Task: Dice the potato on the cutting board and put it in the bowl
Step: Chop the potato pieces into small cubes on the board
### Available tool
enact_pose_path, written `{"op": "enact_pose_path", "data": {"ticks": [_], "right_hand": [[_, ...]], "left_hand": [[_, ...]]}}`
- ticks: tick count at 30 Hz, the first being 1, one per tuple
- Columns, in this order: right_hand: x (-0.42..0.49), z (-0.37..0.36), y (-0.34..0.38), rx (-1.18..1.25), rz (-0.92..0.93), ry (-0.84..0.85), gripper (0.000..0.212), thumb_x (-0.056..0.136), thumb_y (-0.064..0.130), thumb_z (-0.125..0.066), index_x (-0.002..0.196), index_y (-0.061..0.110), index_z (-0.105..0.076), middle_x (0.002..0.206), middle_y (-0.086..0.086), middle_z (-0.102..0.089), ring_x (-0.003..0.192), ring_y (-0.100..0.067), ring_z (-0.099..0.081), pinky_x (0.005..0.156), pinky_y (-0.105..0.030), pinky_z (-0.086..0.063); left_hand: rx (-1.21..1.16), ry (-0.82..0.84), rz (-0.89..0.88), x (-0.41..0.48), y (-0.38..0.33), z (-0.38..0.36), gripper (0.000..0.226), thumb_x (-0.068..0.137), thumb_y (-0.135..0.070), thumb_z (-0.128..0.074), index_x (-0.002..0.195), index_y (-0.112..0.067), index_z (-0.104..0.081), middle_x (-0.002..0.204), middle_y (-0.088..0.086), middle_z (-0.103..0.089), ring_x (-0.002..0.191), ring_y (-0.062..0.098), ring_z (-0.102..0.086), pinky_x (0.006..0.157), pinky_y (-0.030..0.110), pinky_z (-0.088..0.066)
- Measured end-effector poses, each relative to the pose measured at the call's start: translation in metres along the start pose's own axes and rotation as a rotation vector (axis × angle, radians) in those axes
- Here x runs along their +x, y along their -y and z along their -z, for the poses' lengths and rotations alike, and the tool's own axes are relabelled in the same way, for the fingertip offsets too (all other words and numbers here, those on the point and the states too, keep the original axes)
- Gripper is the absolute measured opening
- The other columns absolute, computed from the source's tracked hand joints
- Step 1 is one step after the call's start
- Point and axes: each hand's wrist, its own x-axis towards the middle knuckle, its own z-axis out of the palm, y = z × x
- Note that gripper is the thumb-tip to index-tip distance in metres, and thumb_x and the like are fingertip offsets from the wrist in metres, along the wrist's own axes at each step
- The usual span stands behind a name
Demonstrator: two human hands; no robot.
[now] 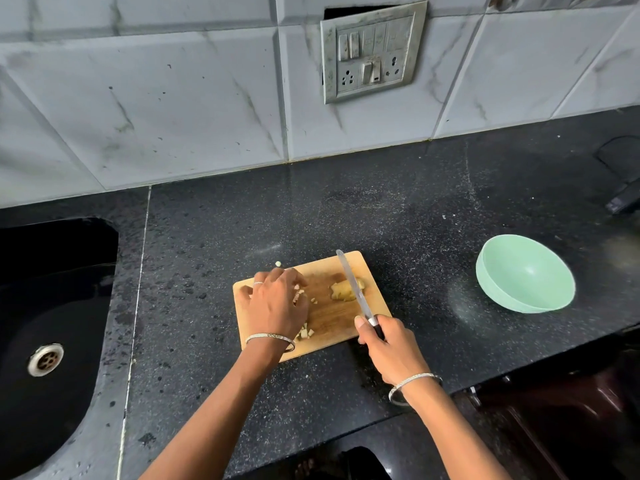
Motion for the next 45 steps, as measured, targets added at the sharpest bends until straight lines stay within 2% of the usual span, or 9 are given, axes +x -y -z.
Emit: {"op": "enact_pose_path", "data": {"ticks": [3,6,10,17,22,29,34,40,45], "right_hand": [[0.000,0.002,-0.003,-0.019,0.000,-0.007,0.038,0.095,0.047,-0.051,0.069,0.021,-0.060,0.048,0.025,-0.055,0.054,-0.016,-0.047,0.055,-0.032,-0.038],[0.000,0.001,-0.005,-0.052,0.021,-0.028,0.038,0.095,0.046,-0.052,0.067,0.022,-0.060,0.058,0.014,-0.062,0.064,-0.021,-0.058,0.066,-0.038,-0.048],[-0.002,-0.001,-0.011,-0.086,0.043,-0.038,0.037,0.095,0.047,-0.051,0.067,0.023,-0.058,0.074,0.008,-0.069,0.078,-0.020,-0.063,0.078,-0.041,-0.050],[-0.003,-0.004,-0.017,-0.121,0.062,-0.035,0.037,0.095,0.048,-0.051,0.070,0.021,-0.058,0.075,0.009,-0.070,0.077,-0.019,-0.063,0.076,-0.041,-0.050],[-0.003,-0.007,-0.018,-0.168,0.087,-0.033,0.042,0.093,0.054,-0.047,0.075,0.018,-0.057,0.078,0.004,-0.069,0.074,-0.022,-0.062,0.072,-0.043,-0.049],[-0.012,-0.011,-0.014,-0.219,0.109,0.005,0.041,0.095,0.052,-0.046,0.075,0.017,-0.052,0.078,0.002,-0.068,0.068,-0.023,-0.057,0.066,-0.040,-0.047],[-0.014,-0.011,-0.007,-0.249,0.078,0.034,0.039,0.095,0.050,-0.049,0.073,0.017,-0.048,0.061,0.002,-0.055,0.060,-0.026,-0.052,0.053,-0.036,-0.033],[-0.016,-0.012,-0.005,-0.329,-0.040,0.063,0.037,0.095,0.052,-0.044,0.090,0.018,-0.057,0.093,-0.010,-0.064,0.088,-0.036,-0.062,0.072,-0.037,-0.046],[-0.022,-0.015,-0.004,-0.352,-0.041,0.019,0.031,0.097,0.049,-0.043,0.084,0.021,-0.049,0.097,-0.009,-0.065,0.093,-0.036,-0.061,0.070,-0.037,-0.042]], "left_hand": [[-0.058,0.071,-0.084,0.001,-0.018,-0.007,0.016,0.083,-0.047,-0.063,0.095,-0.038,-0.068,0.100,-0.016,-0.067,0.107,0.014,-0.050,0.083,0.037,-0.027],[-0.040,0.097,-0.098,0.006,-0.030,-0.014,0.013,0.082,-0.043,-0.065,0.092,-0.038,-0.071,0.096,-0.016,-0.069,0.106,0.014,-0.050,0.080,0.037,-0.023],[-0.030,0.081,-0.051,0.010,-0.034,-0.017,0.006,0.080,-0.040,-0.068,0.084,-0.036,-0.071,0.089,-0.016,-0.069,0.103,0.013,-0.047,0.083,0.039,-0.025],[-0.085,0.143,-0.009,0.012,-0.028,-0.021,0.009,0.074,-0.044,-0.075,0.078,-0.036,-0.072,0.086,-0.016,-0.064,0.098,0.015,-0.046,0.085,0.040,-0.031],[-0.071,0.126,-0.032,0.010,-0.025,-0.021,0.005,0.075,-0.041,-0.071,0.076,-0.036,-0.072,0.088,-0.015,-0.060,0.098,0.016,-0.046,0.086,0.043,-0.035],[0.097,0.113,-0.086,0.014,-0.011,-0.006,0.014,0.073,-0.041,-0.066,0.070,-0.027,-0.066,0.095,-0.012,-0.056,0.101,0.019,-0.043,0.082,0.040,-0.026],[0.265,0.122,-0.226,0.020,-0.021,-0.002,0.017,0.076,-0.038,-0.057,0.073,-0.025,-0.067,0.094,-0.010,-0.057,0.102,0.019,-0.046,0.089,0.045,-0.028],[0.228,0.135,-0.215,0.021,-0.027,-0.008,0.014,0.081,-0.036,-0.060,0.084,-0.030,-0.072,0.103,-0.011,-0.060,0.105,0.019,-0.047,0.092,0.045,-0.027],[0.142,0.127,-0.155,0.019,-0.022,-0.011,0.007,0.076,-0.036,-0.069,0.083,-0.034,-0.072,0.102,-0.013,-0.061,0.103,0.018,-0.046,0.088,0.043,-0.030]]}}
